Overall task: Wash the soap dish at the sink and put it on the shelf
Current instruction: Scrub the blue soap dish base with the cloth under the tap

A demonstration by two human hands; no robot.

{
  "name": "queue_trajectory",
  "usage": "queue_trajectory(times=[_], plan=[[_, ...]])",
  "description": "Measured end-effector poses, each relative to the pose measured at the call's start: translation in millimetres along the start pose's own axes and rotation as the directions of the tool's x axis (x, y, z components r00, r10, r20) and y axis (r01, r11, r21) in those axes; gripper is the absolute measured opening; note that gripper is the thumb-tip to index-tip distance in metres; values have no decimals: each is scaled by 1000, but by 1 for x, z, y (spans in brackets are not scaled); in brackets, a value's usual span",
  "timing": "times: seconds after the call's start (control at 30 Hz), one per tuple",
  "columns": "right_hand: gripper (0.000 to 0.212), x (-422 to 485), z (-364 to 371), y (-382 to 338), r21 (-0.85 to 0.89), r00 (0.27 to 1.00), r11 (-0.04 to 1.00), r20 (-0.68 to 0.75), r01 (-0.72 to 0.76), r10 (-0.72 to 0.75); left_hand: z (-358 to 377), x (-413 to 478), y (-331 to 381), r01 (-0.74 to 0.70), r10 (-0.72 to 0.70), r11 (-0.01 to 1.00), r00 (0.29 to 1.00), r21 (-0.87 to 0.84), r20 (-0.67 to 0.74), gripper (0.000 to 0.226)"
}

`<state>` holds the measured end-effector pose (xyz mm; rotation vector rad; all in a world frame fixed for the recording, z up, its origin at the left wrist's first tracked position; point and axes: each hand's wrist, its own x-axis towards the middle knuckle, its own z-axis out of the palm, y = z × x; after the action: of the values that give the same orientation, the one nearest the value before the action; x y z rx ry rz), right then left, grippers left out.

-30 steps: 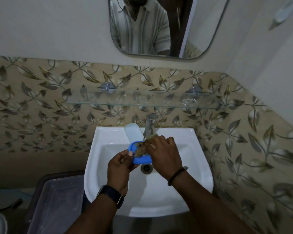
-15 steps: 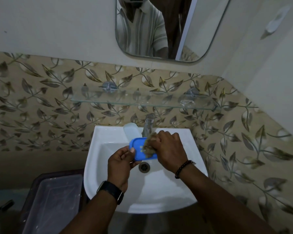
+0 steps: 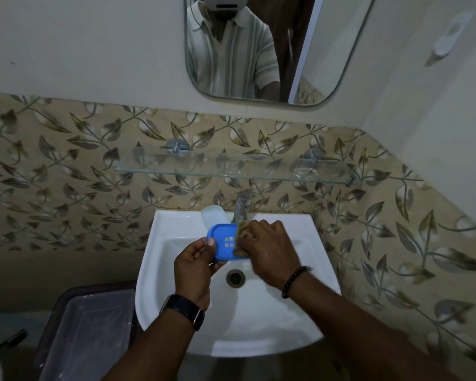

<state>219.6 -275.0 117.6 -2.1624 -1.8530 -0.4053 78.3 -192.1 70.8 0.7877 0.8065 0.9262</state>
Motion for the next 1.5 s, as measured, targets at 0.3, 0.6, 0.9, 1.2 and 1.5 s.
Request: queue_trajectory(times=[0.3, 0.6, 0.9, 1.2, 1.5], plan=[[19, -4, 14, -26, 600, 982, 789, -33, -129, 186, 3, 3, 3, -20, 19, 999, 999, 37, 30, 17], [27, 8, 15, 1, 167, 996, 982, -33, 88, -84, -3, 8, 8, -104, 101, 988, 994, 113, 33, 15], [20, 8, 11, -35, 140, 977, 969, -25, -205, 211, 1, 7, -1, -126, 127, 992, 987, 18, -102, 24], [26, -12, 14, -61, 505, 978, 858, -119, -88, 170, -5, 3, -9, -5, 5, 1000, 1000, 4, 15, 28], [25, 5, 7, -14, -13, 986, 999, -157, 47, -48, -8, 9, 9, -144, 145, 989, 989, 16, -34, 11]])
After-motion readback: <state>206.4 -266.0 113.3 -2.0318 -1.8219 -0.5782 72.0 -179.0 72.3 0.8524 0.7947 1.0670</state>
